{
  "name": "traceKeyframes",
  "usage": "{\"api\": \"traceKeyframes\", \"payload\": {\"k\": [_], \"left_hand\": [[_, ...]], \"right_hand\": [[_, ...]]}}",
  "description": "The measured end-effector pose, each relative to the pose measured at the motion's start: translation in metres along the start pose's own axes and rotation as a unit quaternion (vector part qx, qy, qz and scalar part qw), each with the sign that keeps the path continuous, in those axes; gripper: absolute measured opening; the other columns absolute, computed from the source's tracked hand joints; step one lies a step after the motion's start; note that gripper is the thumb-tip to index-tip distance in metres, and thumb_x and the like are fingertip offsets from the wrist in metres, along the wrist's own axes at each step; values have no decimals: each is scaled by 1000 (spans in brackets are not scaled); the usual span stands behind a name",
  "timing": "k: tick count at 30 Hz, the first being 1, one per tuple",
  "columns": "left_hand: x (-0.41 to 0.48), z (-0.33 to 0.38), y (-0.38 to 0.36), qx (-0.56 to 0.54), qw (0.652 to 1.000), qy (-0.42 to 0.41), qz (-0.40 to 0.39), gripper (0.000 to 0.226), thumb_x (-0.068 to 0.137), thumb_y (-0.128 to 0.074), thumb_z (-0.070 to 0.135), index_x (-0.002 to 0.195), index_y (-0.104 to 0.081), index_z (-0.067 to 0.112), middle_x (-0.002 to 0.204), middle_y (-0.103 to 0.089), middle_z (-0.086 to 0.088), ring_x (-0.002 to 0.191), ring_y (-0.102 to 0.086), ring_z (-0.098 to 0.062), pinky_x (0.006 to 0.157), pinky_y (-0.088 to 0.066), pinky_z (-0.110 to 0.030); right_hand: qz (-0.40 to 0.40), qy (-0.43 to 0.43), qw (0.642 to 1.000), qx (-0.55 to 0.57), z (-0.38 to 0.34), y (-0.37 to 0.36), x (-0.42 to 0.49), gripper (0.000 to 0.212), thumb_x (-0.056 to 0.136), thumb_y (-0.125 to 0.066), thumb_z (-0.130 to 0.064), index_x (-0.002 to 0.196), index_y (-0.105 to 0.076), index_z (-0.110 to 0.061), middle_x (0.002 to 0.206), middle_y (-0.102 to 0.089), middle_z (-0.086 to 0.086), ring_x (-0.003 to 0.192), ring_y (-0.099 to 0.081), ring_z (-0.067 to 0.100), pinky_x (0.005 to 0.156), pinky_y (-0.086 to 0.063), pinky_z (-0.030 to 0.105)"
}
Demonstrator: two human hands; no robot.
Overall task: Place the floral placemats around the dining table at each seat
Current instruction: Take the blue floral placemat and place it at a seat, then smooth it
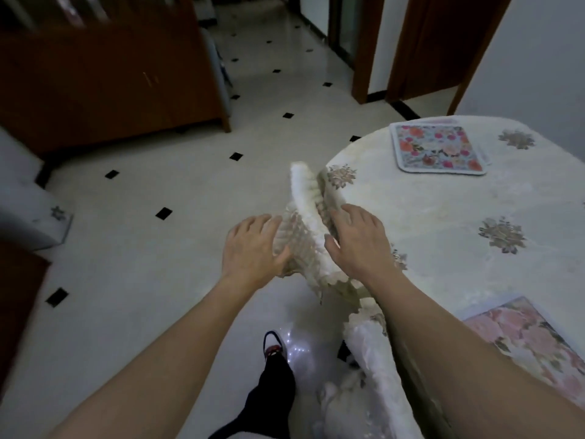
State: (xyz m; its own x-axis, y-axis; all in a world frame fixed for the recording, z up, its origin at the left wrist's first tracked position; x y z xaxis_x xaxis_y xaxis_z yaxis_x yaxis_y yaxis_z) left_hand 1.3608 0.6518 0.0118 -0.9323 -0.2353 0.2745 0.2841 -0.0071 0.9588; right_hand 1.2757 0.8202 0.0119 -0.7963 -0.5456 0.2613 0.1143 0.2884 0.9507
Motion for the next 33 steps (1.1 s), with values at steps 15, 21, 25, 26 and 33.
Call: {"api": "traceKeyframes", "payload": {"k": [15,21,25,26,33], "left_hand": [[100,-203,-68,-12,998,63,-25,62,84,-40,56,132,-58,21,131,-63,-3,119,-57,-27,97,-46,-43],[174,-280,-80,-25,998,47,-13,59,83,-44,54,129,-60,20,128,-65,-4,116,-59,-27,93,-47,-43],[217,-310,-87,-37,998,35,-26,60,85,-42,54,131,-58,19,130,-63,-6,118,-58,-29,93,-48,-45],[226,-315,-87,-38,998,34,-24,61,85,-41,54,131,-58,19,131,-63,-6,118,-58,-29,94,-48,-45],[294,-342,-106,-46,999,19,-21,60,87,-42,54,134,-56,20,133,-61,-5,120,-56,-28,94,-47,-44]], "right_hand": [[-51,52,997,3,-124,-110,185,51,88,-59,-37,134,-55,-16,133,-57,15,123,-53,34,98,-42,47],[-84,37,996,-7,-170,-144,275,53,92,-52,-40,140,-49,-18,140,-52,14,127,-49,34,100,-41,47],[-80,26,996,-14,-177,-152,316,52,92,-52,-39,138,-50,-16,140,-53,14,126,-50,33,101,-41,48],[-81,23,996,-20,-177,-154,326,52,92,-53,-39,138,-50,-16,140,-53,14,126,-49,33,102,-40,48],[-94,9,995,-33,-169,-180,393,52,93,-51,-41,140,-47,-18,143,-50,15,131,-46,32,106,-35,48]]}}
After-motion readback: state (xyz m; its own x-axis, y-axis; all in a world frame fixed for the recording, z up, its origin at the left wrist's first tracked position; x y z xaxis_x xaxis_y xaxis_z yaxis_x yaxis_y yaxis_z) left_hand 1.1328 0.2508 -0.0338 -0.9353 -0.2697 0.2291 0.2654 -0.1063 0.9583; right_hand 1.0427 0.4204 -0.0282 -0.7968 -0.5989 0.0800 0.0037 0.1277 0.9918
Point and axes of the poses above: each hand's wrist, its own x-axis towards the middle knuckle, its own y-axis out of the back of the hand, z = x × y, the point moved 9 cm from there along x, towards the middle knuckle
